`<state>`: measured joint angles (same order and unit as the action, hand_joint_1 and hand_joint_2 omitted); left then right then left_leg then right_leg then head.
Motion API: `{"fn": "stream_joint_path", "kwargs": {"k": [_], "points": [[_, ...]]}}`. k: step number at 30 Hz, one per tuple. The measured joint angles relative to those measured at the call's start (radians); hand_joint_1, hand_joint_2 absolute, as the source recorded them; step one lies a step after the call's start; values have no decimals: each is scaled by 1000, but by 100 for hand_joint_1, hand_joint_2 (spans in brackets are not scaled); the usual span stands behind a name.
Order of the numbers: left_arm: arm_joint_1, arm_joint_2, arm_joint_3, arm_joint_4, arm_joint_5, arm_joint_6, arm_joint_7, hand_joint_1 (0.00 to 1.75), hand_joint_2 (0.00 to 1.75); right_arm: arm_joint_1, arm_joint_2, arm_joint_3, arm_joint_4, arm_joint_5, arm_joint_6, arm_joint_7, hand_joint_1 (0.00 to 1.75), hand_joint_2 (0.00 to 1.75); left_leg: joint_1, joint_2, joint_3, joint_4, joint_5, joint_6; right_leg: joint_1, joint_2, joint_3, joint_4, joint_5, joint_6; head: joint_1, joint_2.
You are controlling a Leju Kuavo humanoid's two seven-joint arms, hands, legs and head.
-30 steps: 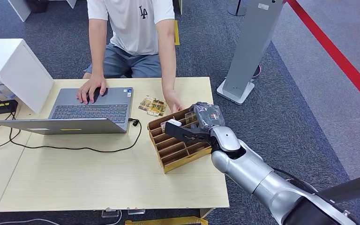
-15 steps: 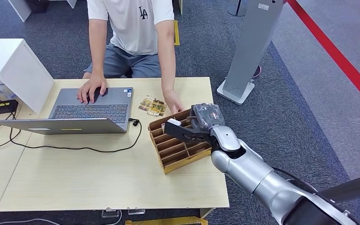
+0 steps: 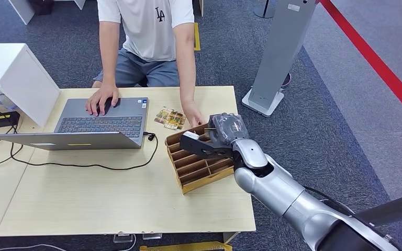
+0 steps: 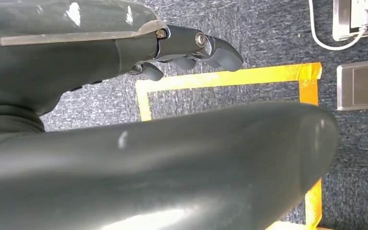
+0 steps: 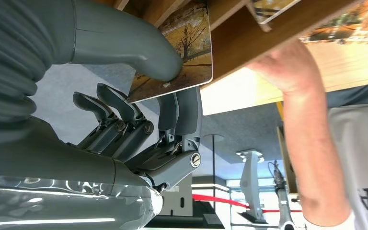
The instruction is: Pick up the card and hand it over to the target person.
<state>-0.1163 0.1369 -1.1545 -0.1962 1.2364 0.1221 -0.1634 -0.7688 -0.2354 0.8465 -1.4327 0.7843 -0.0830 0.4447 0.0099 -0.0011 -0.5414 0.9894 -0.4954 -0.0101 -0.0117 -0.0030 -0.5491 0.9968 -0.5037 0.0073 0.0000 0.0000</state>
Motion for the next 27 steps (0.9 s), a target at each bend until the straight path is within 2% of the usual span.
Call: {"fn": "stream_joint_path", "kwargs": {"k": [4,11,14,18,21,24,27], "points": [[1,-4,5,0,9,3,2,0,0,20,-37,-51,-180,6,-21,19,175,175,0,-2,-2,2,-1,0,0,-2,-1,1,-1,0,0,0],[0,-21,1,1,12,7,4,0,0,120,-15,-125,-303,127,-245,-12,175,175,0,-4,1,-1,0,0,0,-4,2,-2,-1,0,0,0],[-1,-22,-8,2,5,10,3,0,0,151,13,-129,-250,161,-336,-66,175,175,0,-3,2,-2,1,0,0,-3,4,-3,0,0,0,0],[-3,-23,-22,3,-3,12,-3,0,0,186,54,-138,-105,174,-497,-183,175,175,0,-1,3,-2,1,0,0,-1,3,-3,1,0,0,0],[-3,-24,-30,3,-6,9,-5,0,0,204,88,-142,4,166,-583,-253,175,175,1,-1,5,-3,1,0,1,0,5,-5,1,0,0,0],[-6,-25,-38,3,-11,4,-5,0,0,229,129,-183,63,195,-615,-323,175,175,0,1,5,-4,1,0,0,1,5,-5,2,0,0,0],[-13,-28,-45,3,-14,1,-2,0,0,272,198,-280,110,245,-615,-442,175,175,1,0,4,-4,1,0,1,1,5,-4,1,0,0,0]]}}
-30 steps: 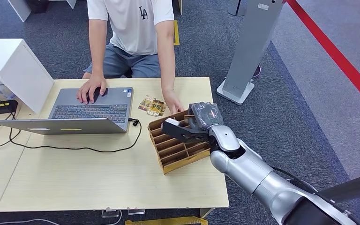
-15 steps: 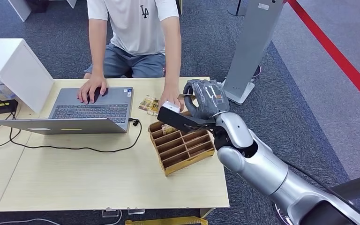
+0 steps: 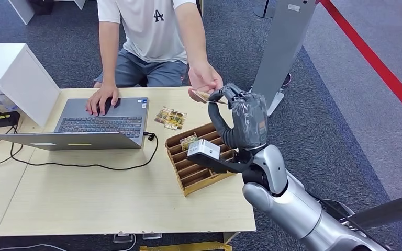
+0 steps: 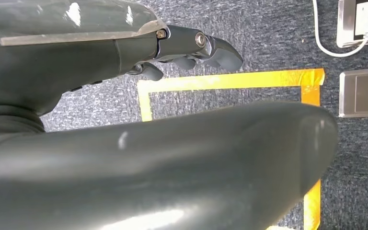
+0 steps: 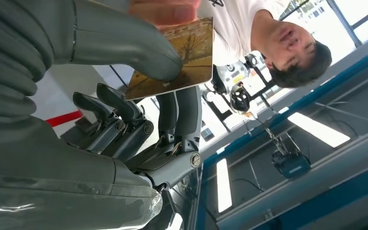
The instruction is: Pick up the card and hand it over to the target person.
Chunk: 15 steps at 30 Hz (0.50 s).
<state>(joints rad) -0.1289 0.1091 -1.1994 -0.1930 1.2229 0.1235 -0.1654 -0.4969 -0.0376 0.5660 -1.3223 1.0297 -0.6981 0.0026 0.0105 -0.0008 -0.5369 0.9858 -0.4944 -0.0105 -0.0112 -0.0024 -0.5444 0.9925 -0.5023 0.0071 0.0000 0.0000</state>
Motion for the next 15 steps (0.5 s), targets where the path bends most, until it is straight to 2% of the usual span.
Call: {"fn": "stream_joint_path", "kwargs": {"k": [3,5,9,10,12,14,15], "points": [[-5,-1,-5,0,0,-5,2,0,0,37,59,-89,11,50,0,-110,175,175,0,0,0,0,0,0,0,0,0,0,0,0,0,0],[-6,-1,-6,-1,1,-8,3,0,0,50,78,-120,6,69,0,-144,175,175,0,-1,-1,0,0,0,0,-1,-1,1,-1,0,0,0],[-3,2,-12,-1,-3,-13,1,0,175,76,105,-151,18,62,0,-197,0,175,0,0,-1,1,0,0,0,0,-1,1,0,0,0,0],[-1,3,-10,-1,0,-14,-3,0,175,83,119,-165,32,24,0,-228,0,175,0,0,-1,1,0,0,0,-1,-1,1,0,0,0,0],[4,4,-1,0,12,-11,-13,0,87,81,129,-164,74,-119,0,-283,0,175,0,-1,-1,1,0,0,0,-1,-1,1,0,0,0,0],[10,5,11,0,28,-5,-16,0,0,54,104,-99,131,-379,0,-308,0,175,0,0,-1,1,0,0,0,0,-1,0,0,0,0,0],[12,6,15,0,34,-2,-15,0,0,37,86,-59,159,-519,0,-315,0,175,0,0,-1,1,0,0,0,0,-1,1,0,0,0,0]]}}
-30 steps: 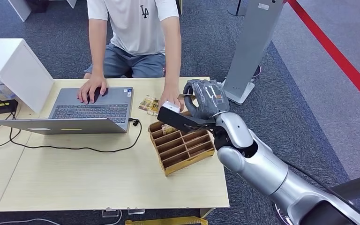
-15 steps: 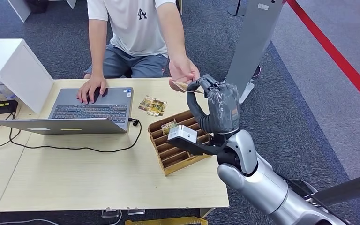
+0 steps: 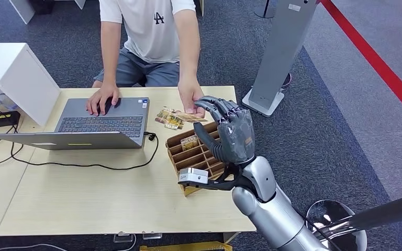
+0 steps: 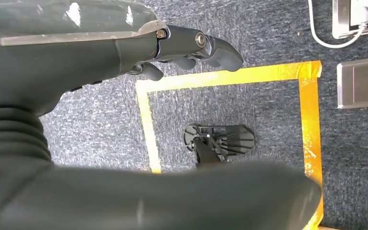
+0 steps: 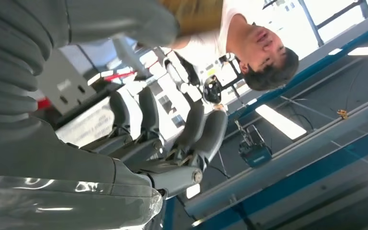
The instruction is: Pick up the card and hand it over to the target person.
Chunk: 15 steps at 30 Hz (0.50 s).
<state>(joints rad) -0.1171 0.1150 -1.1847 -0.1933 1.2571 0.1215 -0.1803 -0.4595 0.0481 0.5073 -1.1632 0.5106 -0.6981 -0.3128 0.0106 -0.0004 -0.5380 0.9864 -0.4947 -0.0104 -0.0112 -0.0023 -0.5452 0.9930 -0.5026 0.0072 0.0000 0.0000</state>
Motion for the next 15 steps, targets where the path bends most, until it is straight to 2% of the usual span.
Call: {"fn": "stream_joint_path", "kwargs": {"k": [2,3,5,7,11,15], "points": [[1,2,7,-1,12,6,2,0,0,-23,-33,67,38,-251,29,2,0,175,0,1,1,0,0,0,0,1,0,0,0,0,0,0],[1,4,9,-1,15,9,3,0,0,-24,-42,78,46,-335,60,11,0,175,0,2,1,-1,0,0,0,2,0,-1,1,0,0,0],[0,8,11,-2,21,13,5,0,0,-14,-70,86,48,-574,198,38,0,175,0,1,0,-1,1,0,0,1,1,-1,1,0,0,0],[0,13,12,-3,24,15,8,0,0,2,-106,92,37,-754,317,58,0,175,0,0,0,0,0,0,0,0,1,-1,1,0,0,0],[0,19,10,-5,24,19,14,0,0,45,-191,118,-45,-902,422,105,0,175,0,-3,0,0,0,0,0,-3,2,-1,-1,0,0,0],[0,20,13,-6,27,21,18,0,0,83,-243,117,-118,-895,421,146,0,175,0,-4,0,0,-1,1,0,-5,2,-1,-1,1,0,0]]}}
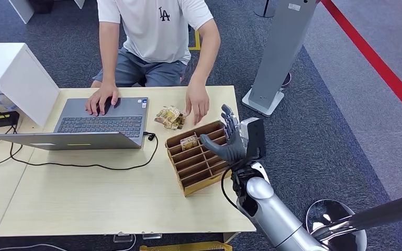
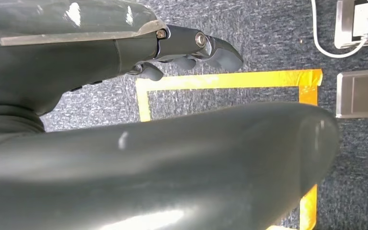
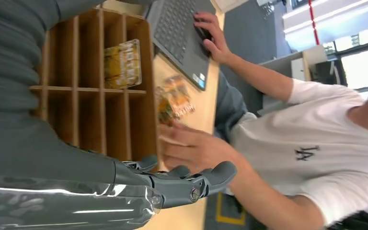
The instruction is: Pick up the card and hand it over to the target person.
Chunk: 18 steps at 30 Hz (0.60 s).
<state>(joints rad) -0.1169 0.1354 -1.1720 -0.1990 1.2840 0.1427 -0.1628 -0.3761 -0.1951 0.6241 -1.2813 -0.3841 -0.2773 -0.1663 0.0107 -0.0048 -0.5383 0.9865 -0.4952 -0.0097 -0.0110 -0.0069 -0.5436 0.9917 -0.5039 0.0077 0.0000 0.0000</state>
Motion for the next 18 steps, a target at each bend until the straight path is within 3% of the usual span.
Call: {"fn": "stream_joint_path", "kwargs": {"k": [18], "points": [[1,6,17,-1,16,9,17,0,0,174,-134,-80,-296,105,21,131,0,175,-1,0,-3,2,-1,0,-1,1,-4,2,-1,0,0,0]]}}
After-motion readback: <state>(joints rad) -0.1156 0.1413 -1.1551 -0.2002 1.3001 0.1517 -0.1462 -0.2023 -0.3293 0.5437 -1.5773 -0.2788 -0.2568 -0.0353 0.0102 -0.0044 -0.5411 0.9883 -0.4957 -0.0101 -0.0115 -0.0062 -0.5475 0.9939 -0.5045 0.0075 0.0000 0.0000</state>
